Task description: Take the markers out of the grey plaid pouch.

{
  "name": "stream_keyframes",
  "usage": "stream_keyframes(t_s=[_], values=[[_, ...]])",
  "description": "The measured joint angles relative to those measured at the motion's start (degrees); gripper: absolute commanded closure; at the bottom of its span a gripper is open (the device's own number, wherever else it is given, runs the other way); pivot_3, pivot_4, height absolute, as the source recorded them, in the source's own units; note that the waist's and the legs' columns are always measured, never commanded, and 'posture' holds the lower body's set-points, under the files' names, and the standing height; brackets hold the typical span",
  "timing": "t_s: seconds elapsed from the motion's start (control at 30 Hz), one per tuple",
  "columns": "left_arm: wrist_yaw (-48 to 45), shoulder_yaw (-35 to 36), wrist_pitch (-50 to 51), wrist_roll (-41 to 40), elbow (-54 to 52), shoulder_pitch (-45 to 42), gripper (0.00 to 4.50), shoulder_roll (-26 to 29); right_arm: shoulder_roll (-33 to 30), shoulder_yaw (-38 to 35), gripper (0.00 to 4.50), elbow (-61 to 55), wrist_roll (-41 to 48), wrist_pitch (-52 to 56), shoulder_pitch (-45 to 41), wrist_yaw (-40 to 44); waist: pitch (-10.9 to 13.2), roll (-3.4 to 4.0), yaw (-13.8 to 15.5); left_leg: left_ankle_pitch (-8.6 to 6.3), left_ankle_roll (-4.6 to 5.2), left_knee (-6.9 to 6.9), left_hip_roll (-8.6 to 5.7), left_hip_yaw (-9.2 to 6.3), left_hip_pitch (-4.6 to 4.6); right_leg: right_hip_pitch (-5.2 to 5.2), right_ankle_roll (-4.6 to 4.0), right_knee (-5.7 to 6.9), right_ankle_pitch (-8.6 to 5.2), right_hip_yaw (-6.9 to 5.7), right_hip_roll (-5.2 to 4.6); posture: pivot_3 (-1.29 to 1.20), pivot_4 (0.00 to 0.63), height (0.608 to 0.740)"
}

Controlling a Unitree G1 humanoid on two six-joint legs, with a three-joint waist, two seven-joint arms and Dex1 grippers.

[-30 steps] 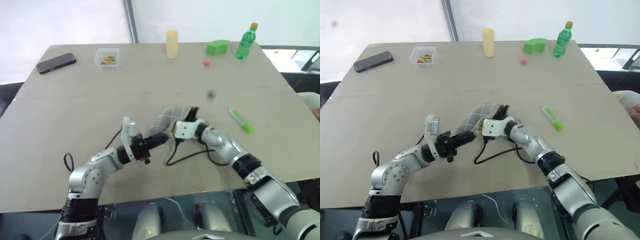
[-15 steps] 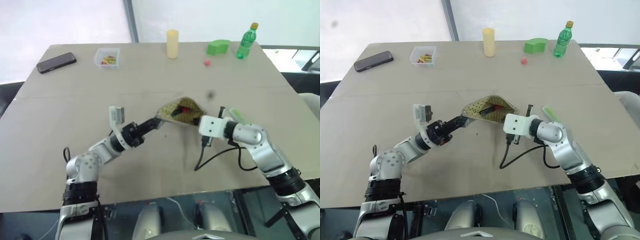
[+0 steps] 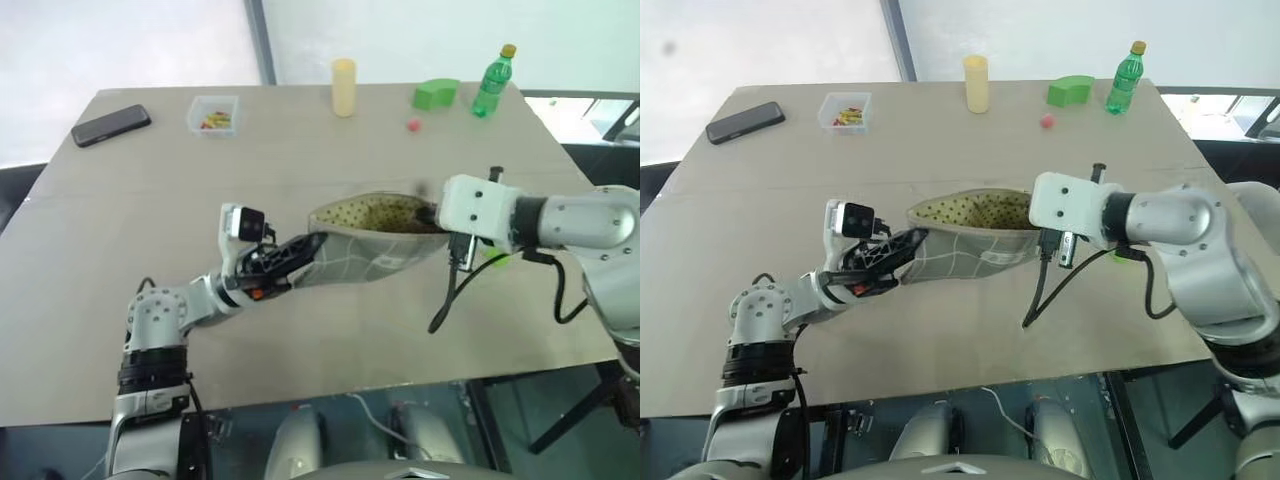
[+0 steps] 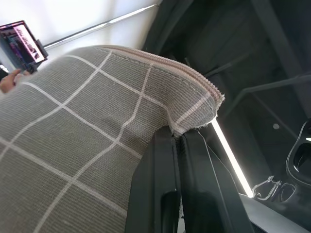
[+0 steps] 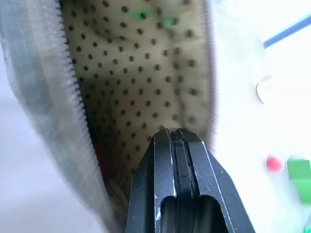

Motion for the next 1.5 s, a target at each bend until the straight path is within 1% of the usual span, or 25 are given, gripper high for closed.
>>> stream_keyframes(t_s=[0.07, 0.13, 0.23, 0.3, 0.47, 0.5, 0.67, 0.73, 0.8, 0.83, 1.07, 1.37, 1.5], values=[[-3.2, -4.2, -8.5, 9.7, -1.5, 3.4, 4.5, 0.8, -0.9, 1.0, 4.44, -1.4, 1.6, 2.1, 0.1, 0.8, 0.0, 0.01, 0.2, 0.0, -0.01, -0.01, -0.02, 0.02, -0.01, 0.02, 0.0, -0.1, 0.0, -0.01, -0.01, 0.0, 0.15, 0.74], [-4.6, -8.0, -17.8, 19.0, -0.6, 5.5, 4.5, -1.0, -1.6, 5.1, 4.44, -1.6, 1.8, 2.3, 2.0, 0.6, 0.0, -0.04, 0.9, 0.0, -0.01, 0.05, -0.03, -0.03, -0.1, 0.02, -0.01, -0.12, 0.0, -0.06, -0.01, 0.0, 0.15, 0.74], [-5.0, -7.9, -21.8, 22.3, 0.4, 5.6, 4.5, -1.6, -0.8, 10.1, 4.44, -1.0, 1.0, 0.9, 3.5, -0.9, 0.0, -0.03, 1.2, 0.0, 0.0, 0.06, -0.03, -0.03, -0.09, 0.01, -0.01, -0.09, 0.0, -0.03, 0.0, 0.0, 0.15, 0.74], [-5.5, -7.9, -23.6, 23.5, 0.4, 6.1, 4.5, -1.9, 1.0, 13.5, 4.44, 0.5, 0.0, -0.8, 3.9, -2.1, 0.0, -0.01, 1.1, 0.0, 0.0, 0.05, -0.03, -0.02, -0.08, -0.01, 0.0, -0.07, 0.0, -0.01, 0.0, 0.0, 0.15, 0.74], [-5.8, -7.8, -24.7, 24.2, 0.4, 7.3, 4.5, -2.2, 2.7, 16.4, 4.44, 3.1, -0.9, -3.2, 3.3, -2.8, 0.0, -0.02, 1.1, 0.0, 0.0, 0.05, -0.02, -0.03, -0.09, -0.03, 0.0, -0.06, 0.0, -0.01, 0.02, 0.0, 0.15, 0.74], [-6.0, -7.7, -25.1, 24.4, 0.3, 7.6, 4.5, -2.2, 3.5, 18.8, 4.44, 5.7, -2.2, -4.9, 2.4, -2.9, 0.0, -0.02, 1.1, 0.0, 0.01, 0.06, -0.02, -0.03, -0.08, -0.03, 0.0, -0.05, 0.0, -0.01, 0.02, 0.0, 0.15, 0.74], [-6.6, -7.7, -26.0, 24.9, 0.2, 7.8, 4.5, -2.2, 3.7, 22.5, 4.44, 9.2, -6.7, -8.6, 1.3, -3.5, 0.0, -0.03, 1.0, 0.0, 0.01, 0.06, -0.02, -0.02, -0.08, -0.02, 0.0, -0.02, 0.0, -0.01, 0.02, 0.0, 0.15, 0.74], [-7.0, -7.8, -26.8, 25.7, -0.3, 8.1, 4.5, -2.2, 2.9, 23.6, 3.93, 9.6, -8.3, -10.3, 1.2, -2.5, 0.0, -0.02, 1.0, 0.0, 0.01, 0.06, -0.02, -0.02, -0.08, -0.03, 0.0, -0.03, 0.0, -0.01, 0.02, 0.0, 0.15, 0.74], [-7.2, -8.0, -27.0, 26.1, -0.7, 8.3, 4.5, -2.2, 2.7, 23.9, 3.24, 9.8, -8.9, -10.7, 1.2, -2.3, 0.0, -0.02, 1.0, 0.0, 0.01, 0.06, -0.02, -0.02, -0.08, -0.02, 0.0, -0.03, 0.0, -0.01, 0.02, 0.0, 0.15, 0.74], [-7.3, -8.1, -27.2, 26.3, -0.8, 8.4, 4.5, -2.2, 2.6, 23.9, 3.05, 9.8, -9.3, -11.1, 1.2, -2.1, 0.0, -0.02, 1.0, 0.0, 0.01, 0.06, -0.02, -0.02, -0.08, -0.02, 0.0, -0.02, 0.0, -0.01, 0.02, 0.0, 0.15, 0.74], [-8.2, -8.6, -29.2, 28.0, -2.3, 9.6, 4.5, -2.5, 2.4, 24.8, 3.05, 9.6, -14.8, -11.0, 1.9, -2.3, 0.0, -0.03, 1.1, 0.0, 0.01, 0.07, -0.01, -0.02, -0.07, -0.02, 0.0, -0.01, 0.0, 0.0, 0.02, 0.0, 0.15, 0.74], [-9.2, -9.8, -30.0, 29.2, -3.0, 10.0, 4.5, -2.5, 1.5, 26.7, 3.05, 7.9, -17.6, -7.0, 2.5, 2.2, 0.0, -0.03, 1.1, 0.0, 0.01, 0.08, -0.02, -0.03, -0.06, -0.02, 0.0, 0.02, 0.0, -0.01, 0.02, 0.0, 0.15, 0.74], [-10.2, -10.7, -32.0, 30.9, -4.0, 10.6, 4.5, -2.4, 2.4, 28.8, 3.05, 10.1, -19.4, -6.5, 2.0, 2.7, 0.0, -0.06, 1.1, 0.0, 0.01, 0.09, -0.02, -0.01, -0.03, -0.01, 0.0, 0.02, 0.0, 0.0, 0.02, 0.0, 0.15, 0.74]])
